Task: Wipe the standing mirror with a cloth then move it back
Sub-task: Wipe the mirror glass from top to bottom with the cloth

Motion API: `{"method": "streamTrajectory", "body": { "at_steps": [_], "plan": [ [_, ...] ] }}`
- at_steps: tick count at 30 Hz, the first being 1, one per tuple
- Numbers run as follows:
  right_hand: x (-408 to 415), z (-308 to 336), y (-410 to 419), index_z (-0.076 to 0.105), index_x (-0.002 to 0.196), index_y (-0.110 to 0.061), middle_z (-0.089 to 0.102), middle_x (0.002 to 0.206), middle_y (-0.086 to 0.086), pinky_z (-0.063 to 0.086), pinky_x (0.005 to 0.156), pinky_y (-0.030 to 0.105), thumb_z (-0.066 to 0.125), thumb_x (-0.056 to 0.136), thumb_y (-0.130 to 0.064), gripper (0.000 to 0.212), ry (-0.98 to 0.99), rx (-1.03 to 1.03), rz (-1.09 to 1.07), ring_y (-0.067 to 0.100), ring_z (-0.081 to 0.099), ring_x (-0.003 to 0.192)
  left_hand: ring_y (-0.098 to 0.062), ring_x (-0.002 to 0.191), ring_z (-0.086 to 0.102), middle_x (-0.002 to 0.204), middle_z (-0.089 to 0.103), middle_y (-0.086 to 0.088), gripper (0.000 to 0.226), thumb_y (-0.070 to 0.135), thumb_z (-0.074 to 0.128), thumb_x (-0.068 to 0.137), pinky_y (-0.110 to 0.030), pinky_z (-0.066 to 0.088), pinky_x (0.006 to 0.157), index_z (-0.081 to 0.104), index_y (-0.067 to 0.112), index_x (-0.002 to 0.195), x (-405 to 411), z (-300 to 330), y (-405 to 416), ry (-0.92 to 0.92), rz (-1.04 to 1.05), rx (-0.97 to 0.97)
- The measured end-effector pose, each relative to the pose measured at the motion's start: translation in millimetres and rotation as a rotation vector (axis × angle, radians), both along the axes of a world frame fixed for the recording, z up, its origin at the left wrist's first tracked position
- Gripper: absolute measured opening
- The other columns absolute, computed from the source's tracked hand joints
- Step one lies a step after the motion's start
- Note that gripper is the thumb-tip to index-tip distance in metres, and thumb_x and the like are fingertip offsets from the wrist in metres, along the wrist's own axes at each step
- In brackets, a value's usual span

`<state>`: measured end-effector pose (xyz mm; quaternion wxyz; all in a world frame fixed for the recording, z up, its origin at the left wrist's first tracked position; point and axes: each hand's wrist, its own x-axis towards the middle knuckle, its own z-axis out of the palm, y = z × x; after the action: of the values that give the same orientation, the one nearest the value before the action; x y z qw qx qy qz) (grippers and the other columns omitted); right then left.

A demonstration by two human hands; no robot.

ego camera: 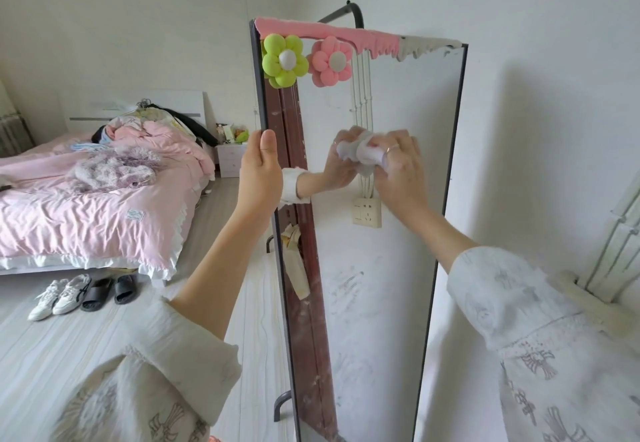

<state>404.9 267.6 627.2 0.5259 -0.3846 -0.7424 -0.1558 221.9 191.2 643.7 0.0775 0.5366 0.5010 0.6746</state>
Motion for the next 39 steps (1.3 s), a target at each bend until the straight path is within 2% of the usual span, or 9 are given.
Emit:
{"method": "streamTrajectory", "body": {
  "at_steps": [4,7,10,15,19,25,32,35,39],
  "plan": [
    [5.2,-91.3,-20.6,0.07,0.085,-0.009,0.063,0.093,0.008,0.051,0.069,0.032,0.066,0.071,0.009,0.024,-0.111,-0.088,0.081,0.027,0.058,0.087,0.001,0.046,0.028,0.063,0.024,0.007,0.035,0.026,0.024,0.102,-0.011,0.029,0.047,0.027,0.023,0.067,-1.6,-0.5,2.0,-0.014,0.017,-0.016],
    [18.5,-134.8,-34.3,0.071,0.086,-0.018,0.061,0.09,0.002,0.054,0.062,0.035,0.069,0.069,0.002,0.025,-0.253,-0.387,0.12,0.028,0.06,0.085,0.002,0.045,0.028,0.063,0.023,0.007,0.035,0.026,0.024,0.102,-0.011,0.028,0.046,0.026,0.024,0.067,-1.4,-1.8,2.5,-0.019,0.007,-0.008],
    [34.7,-122.3,-28.8,0.071,0.09,-0.024,0.056,0.09,0.0,0.05,0.075,0.035,0.06,0.076,-0.012,0.022,-0.343,-0.606,0.132,0.027,0.058,0.089,0.002,0.045,0.028,0.063,0.023,0.007,0.035,0.025,0.025,0.102,-0.011,0.028,0.047,0.026,0.024,0.067,0.9,-2.7,2.6,-0.008,0.0,0.009],
    [42.7,-46.3,-1.6,0.066,0.102,-0.008,0.058,0.105,0.016,0.046,0.087,0.037,0.056,0.076,0.002,0.03,-0.016,-0.333,0.015,0.031,0.053,0.102,0.002,0.046,0.029,0.063,0.024,0.007,0.035,0.024,0.025,0.102,-0.014,0.028,0.049,0.027,0.024,0.067,4.9,-3.6,4.9,-0.014,0.01,0.027],
    [37.3,4.5,20.6,0.057,0.114,-0.007,0.05,0.112,0.016,0.034,0.082,0.021,0.048,0.081,0.003,0.036,0.173,-0.229,-0.023,0.03,0.047,0.106,0.002,0.047,0.029,0.063,0.024,0.007,0.035,0.023,0.025,0.102,-0.012,0.028,0.049,0.028,0.023,0.067,4.1,-4.1,5.7,-0.035,0.012,0.035],
    [18.2,-39.2,15.7,0.064,0.105,-0.003,0.052,0.104,0.018,0.035,0.082,0.021,0.049,0.078,0.007,0.033,0.181,-0.185,-0.027,0.032,0.048,0.098,0.004,0.046,0.031,0.063,0.026,0.008,0.034,0.024,0.023,0.102,-0.009,0.03,0.05,0.028,0.024,0.068,5.7,-6.1,7.0,-0.039,0.06,0.041],
    [51.5,-148.0,-18.2,0.071,0.094,-0.01,0.056,0.097,0.009,0.046,0.079,0.032,0.055,0.077,0.007,0.029,-0.08,-0.602,0.034,0.031,0.055,0.097,0.004,0.046,0.033,0.061,0.027,0.008,0.035,0.023,0.023,0.102,-0.012,0.029,0.049,0.027,0.024,0.067,9.1,-8.1,10.3,-0.053,0.118,0.068],
    [62.9,-133.8,-9.8,0.067,0.099,-0.01,0.054,0.101,0.008,0.038,0.075,0.023,0.053,0.077,0.004,0.03,-0.015,-0.642,-0.036,0.028,0.055,0.096,0.006,0.048,0.035,0.061,0.028,0.009,0.035,0.021,0.022,0.102,-0.009,0.031,0.051,0.027,0.026,0.067,17.1,-10.0,11.2,-0.047,0.152,0.12],
    [63.9,-66.5,15.9,0.062,0.105,-0.001,0.056,0.106,0.019,0.032,0.082,0.018,0.048,0.074,0.012,0.036,0.162,-0.351,-0.125,0.032,0.05,0.103,0.006,0.049,0.038,0.06,0.029,0.009,0.036,0.021,0.023,0.102,-0.011,0.031,0.05,0.026,0.027,0.067,22.6,-10.9,14.5,-0.072,0.202,0.146]
  ]
}}
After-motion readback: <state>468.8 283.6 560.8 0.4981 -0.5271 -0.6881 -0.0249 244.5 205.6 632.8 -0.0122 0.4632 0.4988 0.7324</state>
